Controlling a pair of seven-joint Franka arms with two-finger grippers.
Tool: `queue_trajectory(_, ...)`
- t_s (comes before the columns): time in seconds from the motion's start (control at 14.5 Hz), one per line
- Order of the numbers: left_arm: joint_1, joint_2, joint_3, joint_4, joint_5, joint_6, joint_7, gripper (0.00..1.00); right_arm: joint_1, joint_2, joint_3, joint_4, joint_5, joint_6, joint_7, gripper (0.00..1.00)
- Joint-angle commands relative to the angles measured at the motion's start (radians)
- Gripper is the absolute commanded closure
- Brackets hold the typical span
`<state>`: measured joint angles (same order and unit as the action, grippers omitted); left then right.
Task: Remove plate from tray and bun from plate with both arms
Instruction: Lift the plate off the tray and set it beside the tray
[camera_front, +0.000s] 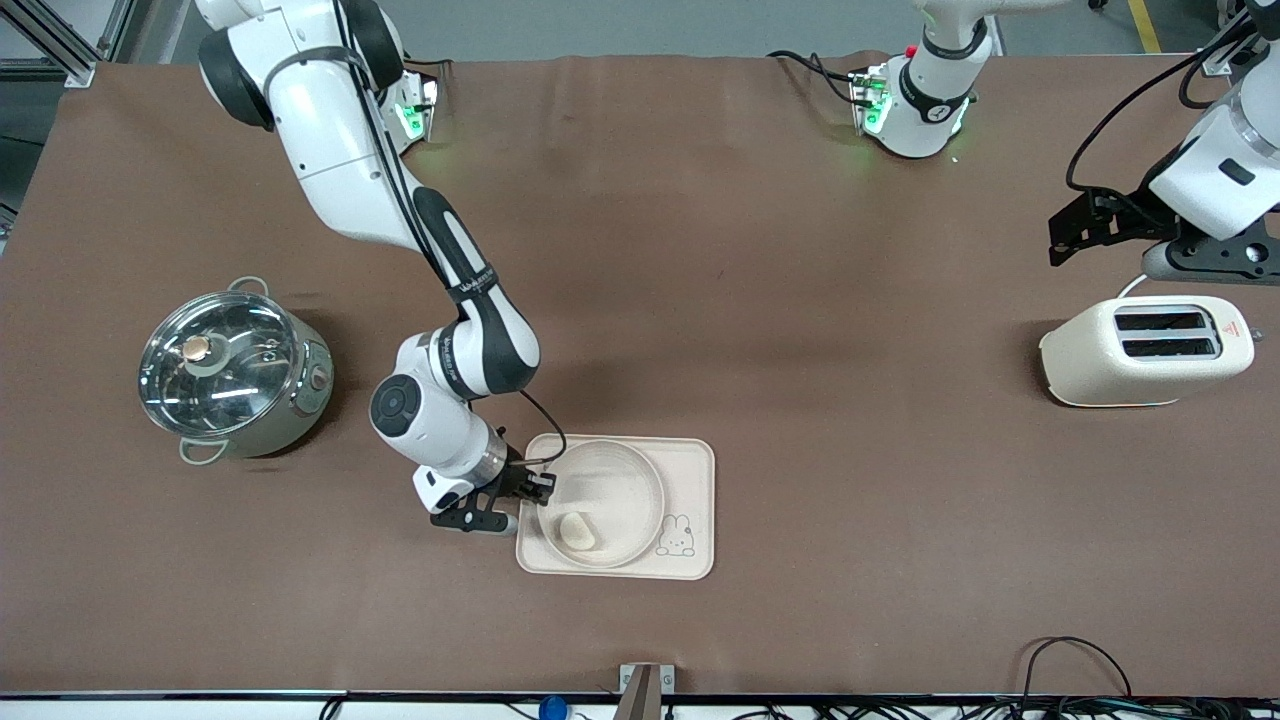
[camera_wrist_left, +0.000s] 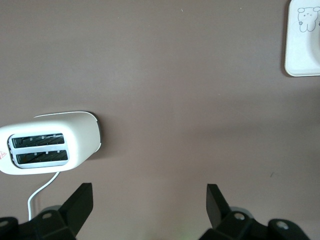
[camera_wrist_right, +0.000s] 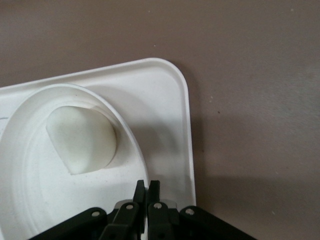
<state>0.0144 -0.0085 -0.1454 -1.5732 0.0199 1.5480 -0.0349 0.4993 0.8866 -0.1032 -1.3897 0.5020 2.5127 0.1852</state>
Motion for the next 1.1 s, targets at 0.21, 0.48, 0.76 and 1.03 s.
queue_trajectory(0.21,-0.004,0.004,-0.003,0.009,-0.006,-0.008,0.01,0.0,0.001,-0.409,0.037,-0.516,0.001,0.003,-0.113,1.0)
queue_trajectory(0.48,-0.004,0.005,-0.006,0.005,-0.008,-0.006,0.007,0.0,0.03,-0.593,0.065,-0.767,0.018,0.006,-0.113,1.0)
queue_trajectory(0.76,-0.002,0.015,-0.006,-0.001,-0.009,-0.005,0.006,0.0,0.117,-0.604,0.065,-0.827,0.073,0.069,-0.113,1.0)
queue_trajectory(1.03,-0.007,0.028,-0.006,0.004,-0.011,0.0,0.0,0.0,0.162,-0.499,0.066,-0.815,0.107,0.245,-0.113,1.0)
